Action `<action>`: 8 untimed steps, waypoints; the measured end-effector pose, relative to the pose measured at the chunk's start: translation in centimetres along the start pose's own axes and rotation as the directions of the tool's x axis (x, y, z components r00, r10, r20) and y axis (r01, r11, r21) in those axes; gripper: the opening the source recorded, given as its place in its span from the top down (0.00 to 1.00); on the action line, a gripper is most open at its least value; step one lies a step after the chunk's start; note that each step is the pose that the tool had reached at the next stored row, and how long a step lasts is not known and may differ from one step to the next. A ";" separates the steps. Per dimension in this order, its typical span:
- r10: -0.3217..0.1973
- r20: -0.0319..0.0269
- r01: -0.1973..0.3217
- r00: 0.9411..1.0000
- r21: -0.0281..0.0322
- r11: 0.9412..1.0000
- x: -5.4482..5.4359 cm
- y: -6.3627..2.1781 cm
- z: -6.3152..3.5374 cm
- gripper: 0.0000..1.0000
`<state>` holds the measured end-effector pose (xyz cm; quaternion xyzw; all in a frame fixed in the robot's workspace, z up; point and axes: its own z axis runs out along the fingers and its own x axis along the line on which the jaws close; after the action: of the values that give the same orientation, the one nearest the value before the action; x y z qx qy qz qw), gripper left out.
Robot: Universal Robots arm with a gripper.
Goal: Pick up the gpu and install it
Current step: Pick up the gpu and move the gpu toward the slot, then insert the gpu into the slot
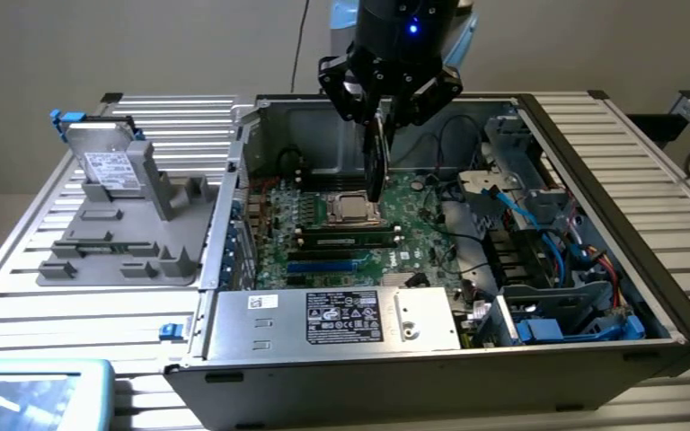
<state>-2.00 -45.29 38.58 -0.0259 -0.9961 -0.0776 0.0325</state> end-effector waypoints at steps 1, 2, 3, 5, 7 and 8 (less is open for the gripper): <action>0.000 0.000 0.000 1.000 0.000 1.000 0.0 0.00 0.00 0.72; 0.000 0.000 0.000 1.000 0.000 1.000 0.0 0.00 0.00 0.72; -0.001 0.000 0.001 1.000 0.000 1.000 0.0 0.00 0.00 0.72; -0.025 -0.004 0.025 1.000 0.001 1.000 -0.1 0.00 0.02 0.72; -0.060 -0.010 0.060 0.998 0.003 0.998 -0.1 0.00 0.00 0.72; -0.078 -0.012 0.078 0.997 0.004 0.997 -0.1 0.00 0.01 0.72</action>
<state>-1.94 -45.29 38.57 0.0136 -0.9963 -0.0767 0.0356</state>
